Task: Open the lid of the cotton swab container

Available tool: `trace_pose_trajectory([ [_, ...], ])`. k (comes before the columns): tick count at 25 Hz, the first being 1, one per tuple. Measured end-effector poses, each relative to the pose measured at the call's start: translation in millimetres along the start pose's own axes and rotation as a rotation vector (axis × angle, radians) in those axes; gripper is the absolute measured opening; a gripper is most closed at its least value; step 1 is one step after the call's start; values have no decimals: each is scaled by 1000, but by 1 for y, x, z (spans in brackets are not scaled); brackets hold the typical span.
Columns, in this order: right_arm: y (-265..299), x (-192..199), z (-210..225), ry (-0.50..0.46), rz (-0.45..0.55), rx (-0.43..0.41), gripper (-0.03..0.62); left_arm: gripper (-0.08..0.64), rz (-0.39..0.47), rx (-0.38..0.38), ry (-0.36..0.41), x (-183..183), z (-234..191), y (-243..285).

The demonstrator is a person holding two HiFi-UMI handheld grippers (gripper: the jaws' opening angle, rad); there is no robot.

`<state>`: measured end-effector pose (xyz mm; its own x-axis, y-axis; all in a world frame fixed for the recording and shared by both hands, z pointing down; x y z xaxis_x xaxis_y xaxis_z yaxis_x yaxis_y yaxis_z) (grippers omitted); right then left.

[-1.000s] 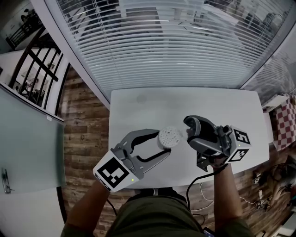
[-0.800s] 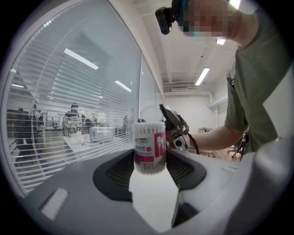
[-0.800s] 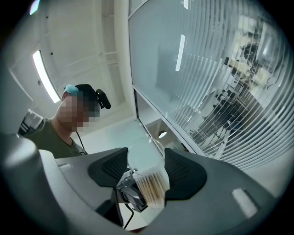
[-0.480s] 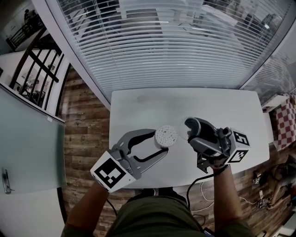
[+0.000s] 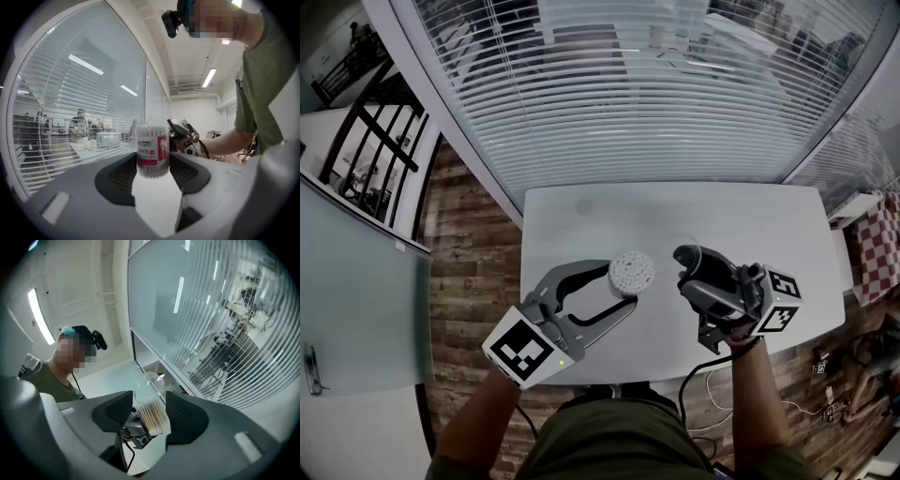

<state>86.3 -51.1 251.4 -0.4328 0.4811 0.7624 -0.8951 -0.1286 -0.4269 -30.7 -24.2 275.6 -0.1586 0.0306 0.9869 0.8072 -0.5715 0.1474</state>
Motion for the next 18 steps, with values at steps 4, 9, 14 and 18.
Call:
trace_pose_trajectory([
  [4, -1, 1, 0, 1, -4, 3, 232, 225, -16, -22, 10, 4, -6, 1],
  [9, -4, -1, -4, -2, -13, 8, 232, 225, -25, -39, 9, 5, -11, 4],
  [14, -8, -2, -8, -35, -49, 54, 232, 225, -12, -54, 12, 2, -16, 5],
  [18, -7, -1, -19, -65, -99, 63, 232, 225, -9, -67, 7, -3, -20, 5],
])
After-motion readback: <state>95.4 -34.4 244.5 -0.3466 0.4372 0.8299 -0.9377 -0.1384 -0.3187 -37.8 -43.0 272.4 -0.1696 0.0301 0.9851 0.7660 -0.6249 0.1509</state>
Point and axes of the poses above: the fingertips, and each gripper's own axes: y forward along the fingers, z to its right, x out of its underside, the point moved 3 cm from there along -y, backward along the fingers, and after that the axes turned 8 degrees about -x, right-handed, at the moved point
